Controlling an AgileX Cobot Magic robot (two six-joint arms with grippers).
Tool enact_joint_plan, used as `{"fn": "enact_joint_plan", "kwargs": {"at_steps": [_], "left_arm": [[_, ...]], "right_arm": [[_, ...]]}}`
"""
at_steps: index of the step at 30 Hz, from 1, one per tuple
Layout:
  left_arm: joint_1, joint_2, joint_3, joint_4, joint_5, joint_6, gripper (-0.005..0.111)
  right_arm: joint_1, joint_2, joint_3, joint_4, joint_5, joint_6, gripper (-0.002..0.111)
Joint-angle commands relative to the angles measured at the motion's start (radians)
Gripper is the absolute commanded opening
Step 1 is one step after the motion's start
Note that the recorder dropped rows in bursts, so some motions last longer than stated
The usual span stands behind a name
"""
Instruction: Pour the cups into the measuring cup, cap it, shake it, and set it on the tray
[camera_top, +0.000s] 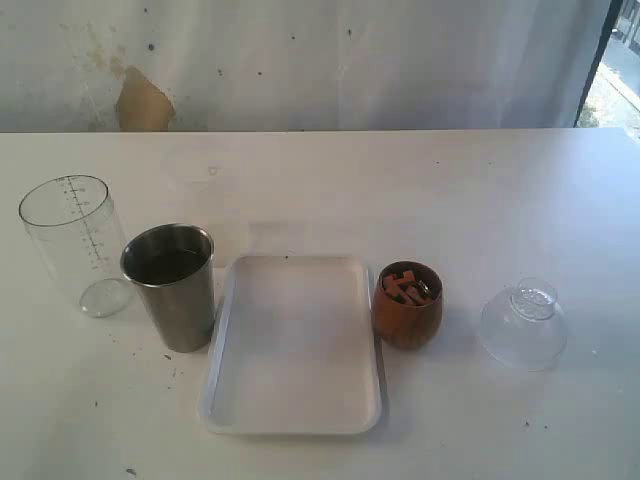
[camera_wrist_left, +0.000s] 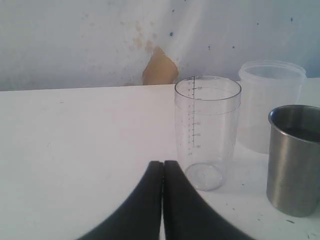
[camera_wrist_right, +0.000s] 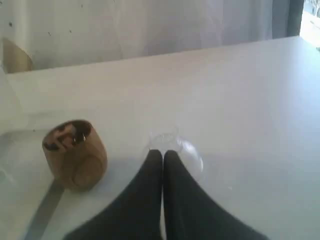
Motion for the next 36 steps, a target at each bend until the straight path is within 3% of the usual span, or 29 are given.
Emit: {"fn": "enact_joint_plan", "kwargs": {"at_steps": [1, 8, 20, 25, 32, 36], "left_arm": [[-0.008, -0.004, 0.005, -0.006, -0.002, -0.001, 0.001], [-0.008, -0.004, 0.005, -0.006, -0.002, -0.001, 0.001], [-0.008, -0.004, 0.005, -0.006, -0.002, -0.001, 0.001], [-0.008, -0.004, 0.005, -0.006, -0.002, -0.001, 0.001], [-0.008, -0.004, 0.005, -0.006, -0.002, -0.001, 0.001], [-0.008, -0.004, 0.005, -0.006, -0.002, -0.001, 0.001]], "right_arm": [[-0.001, -0.001, 0.0, -0.012, -0.187, 0.017, 0.0], [-0.001, -0.001, 0.0, -0.012, -0.487, 0.018, 0.0], [-0.001, -0.001, 0.0, -0.012, -0.481, 0.051, 0.001], [-0.001, -0.001, 0.0, -0.012, -0.451, 0.052, 0.019], [-0.001, 0.003, 0.0, -0.012, -0.457, 0.078, 0.062], [-0.001, 0.045, 0.0, -0.01, -0.459, 0.097, 0.065]]}}
